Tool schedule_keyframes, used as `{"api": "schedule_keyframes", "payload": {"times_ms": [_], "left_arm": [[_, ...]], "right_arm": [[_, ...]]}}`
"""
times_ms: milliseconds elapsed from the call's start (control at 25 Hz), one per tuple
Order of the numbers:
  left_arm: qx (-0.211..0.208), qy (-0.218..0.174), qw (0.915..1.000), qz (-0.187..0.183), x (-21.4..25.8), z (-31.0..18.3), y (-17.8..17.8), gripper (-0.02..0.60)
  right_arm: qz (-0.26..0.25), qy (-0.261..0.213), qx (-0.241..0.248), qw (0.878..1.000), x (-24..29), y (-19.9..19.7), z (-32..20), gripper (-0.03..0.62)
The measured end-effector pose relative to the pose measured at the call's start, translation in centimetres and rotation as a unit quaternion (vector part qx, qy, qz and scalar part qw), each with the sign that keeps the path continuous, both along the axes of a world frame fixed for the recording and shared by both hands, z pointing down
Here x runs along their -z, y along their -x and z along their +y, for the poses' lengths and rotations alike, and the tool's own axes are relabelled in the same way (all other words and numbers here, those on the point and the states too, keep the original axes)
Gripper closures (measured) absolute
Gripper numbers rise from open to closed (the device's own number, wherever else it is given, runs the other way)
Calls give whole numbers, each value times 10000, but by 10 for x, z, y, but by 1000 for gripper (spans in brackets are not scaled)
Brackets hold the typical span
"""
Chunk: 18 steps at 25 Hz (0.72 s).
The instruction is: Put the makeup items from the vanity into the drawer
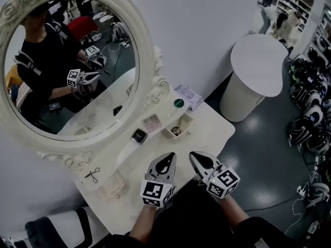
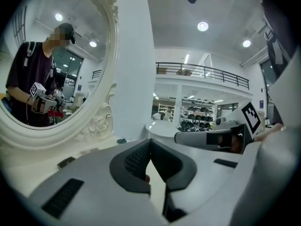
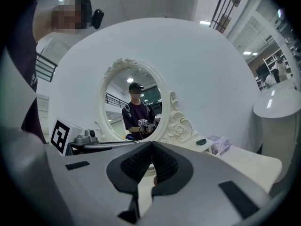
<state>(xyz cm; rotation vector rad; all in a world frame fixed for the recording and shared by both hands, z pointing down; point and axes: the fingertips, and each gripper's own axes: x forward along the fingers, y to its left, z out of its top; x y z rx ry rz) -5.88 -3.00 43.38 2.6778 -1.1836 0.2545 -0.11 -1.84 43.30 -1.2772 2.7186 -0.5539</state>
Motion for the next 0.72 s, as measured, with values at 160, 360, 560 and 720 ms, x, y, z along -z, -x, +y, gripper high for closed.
{"api": "schedule_keyframes", "payload": {"times_ms": [160,360,560,720], "left_arm": [[-124,-168,9996,171,17,9,-4,566],[-105,-427,9984,366,40,17,-9,566],[-75,-929,9946,456,71,23,-18,566],[24,-1359,9879,749,91,24,-27,566]], "right_arm": [[304,-380,2,9988,20,1,8,571],[572,-844,94,9947,46,0,13,571],[853,-1406,127,9863,74,-4,17,571],[879,-1612,4,9830,87,-12,18,571]]}}
